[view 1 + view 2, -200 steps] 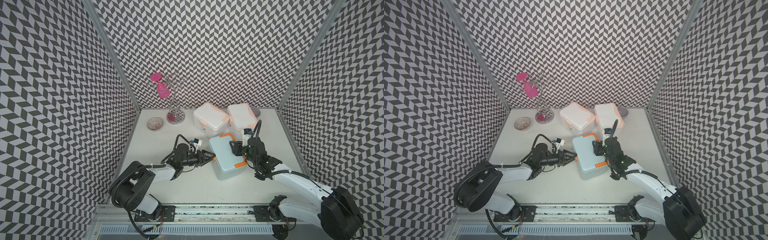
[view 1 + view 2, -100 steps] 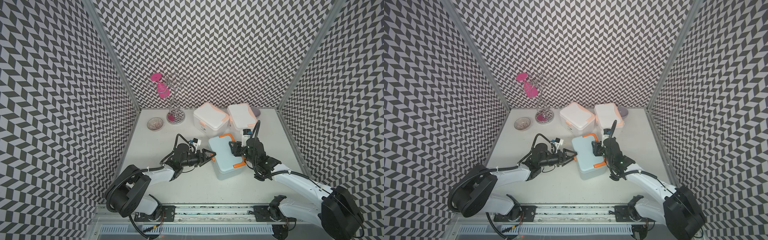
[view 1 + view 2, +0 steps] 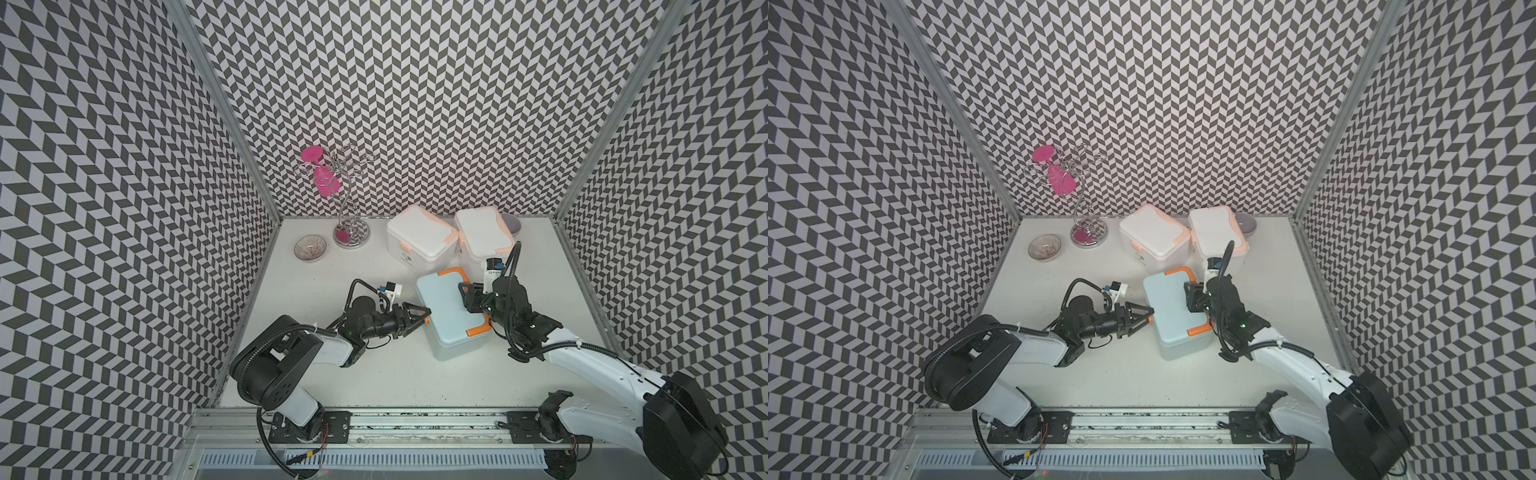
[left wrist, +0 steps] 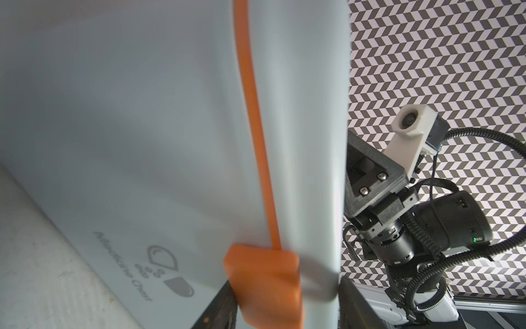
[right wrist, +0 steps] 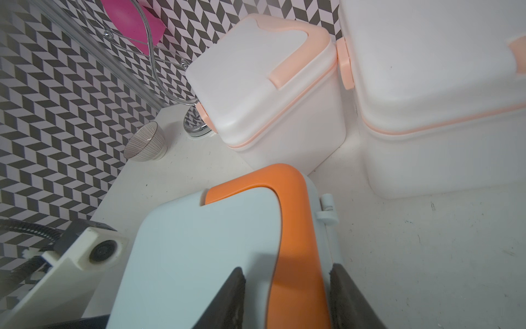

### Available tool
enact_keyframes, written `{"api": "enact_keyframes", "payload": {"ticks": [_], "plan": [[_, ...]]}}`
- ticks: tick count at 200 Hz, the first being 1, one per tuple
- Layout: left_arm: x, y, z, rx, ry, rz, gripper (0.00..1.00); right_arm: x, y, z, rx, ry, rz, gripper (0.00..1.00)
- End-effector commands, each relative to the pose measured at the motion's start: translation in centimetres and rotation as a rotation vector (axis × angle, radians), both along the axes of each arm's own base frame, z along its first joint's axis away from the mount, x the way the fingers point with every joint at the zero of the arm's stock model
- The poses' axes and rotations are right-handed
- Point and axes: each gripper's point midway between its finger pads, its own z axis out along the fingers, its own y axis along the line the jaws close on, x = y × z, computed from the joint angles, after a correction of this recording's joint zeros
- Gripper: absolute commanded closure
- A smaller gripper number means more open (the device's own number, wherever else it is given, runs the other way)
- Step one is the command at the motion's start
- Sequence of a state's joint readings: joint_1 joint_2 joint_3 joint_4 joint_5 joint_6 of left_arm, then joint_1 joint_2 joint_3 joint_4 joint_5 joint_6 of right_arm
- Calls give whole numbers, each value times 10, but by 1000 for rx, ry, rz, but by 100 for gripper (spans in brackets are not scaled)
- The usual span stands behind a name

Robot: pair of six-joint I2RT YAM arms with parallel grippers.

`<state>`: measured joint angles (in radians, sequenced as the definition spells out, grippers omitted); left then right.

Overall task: Open first aid kits and take out gauze
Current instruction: Open the fastener of the first aid kit.

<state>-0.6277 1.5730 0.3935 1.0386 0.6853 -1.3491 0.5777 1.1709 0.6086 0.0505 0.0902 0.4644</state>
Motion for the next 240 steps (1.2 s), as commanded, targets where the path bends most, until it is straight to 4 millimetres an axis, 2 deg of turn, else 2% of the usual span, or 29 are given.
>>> {"api": "enact_keyframes", "payload": {"ticks": [1,52,134,200,240], "plan": [[-7,-8,37,-88,-108,-39,48,-59,-5,-90,-147,332,94,53],[-3,-3,33,2,-112,-1,49,-57,-9,-91,-177,322,61,53],[-5,2,49,11,-139,20,47,-59,-5,-93,-181,323,71,53],[-5,8,55,44,-149,46,34,-58,-4,-96,-187,325,70,53],[-3,11,59,72,-156,65,30,-58,-3,-97,-186,326,75,53]]}}
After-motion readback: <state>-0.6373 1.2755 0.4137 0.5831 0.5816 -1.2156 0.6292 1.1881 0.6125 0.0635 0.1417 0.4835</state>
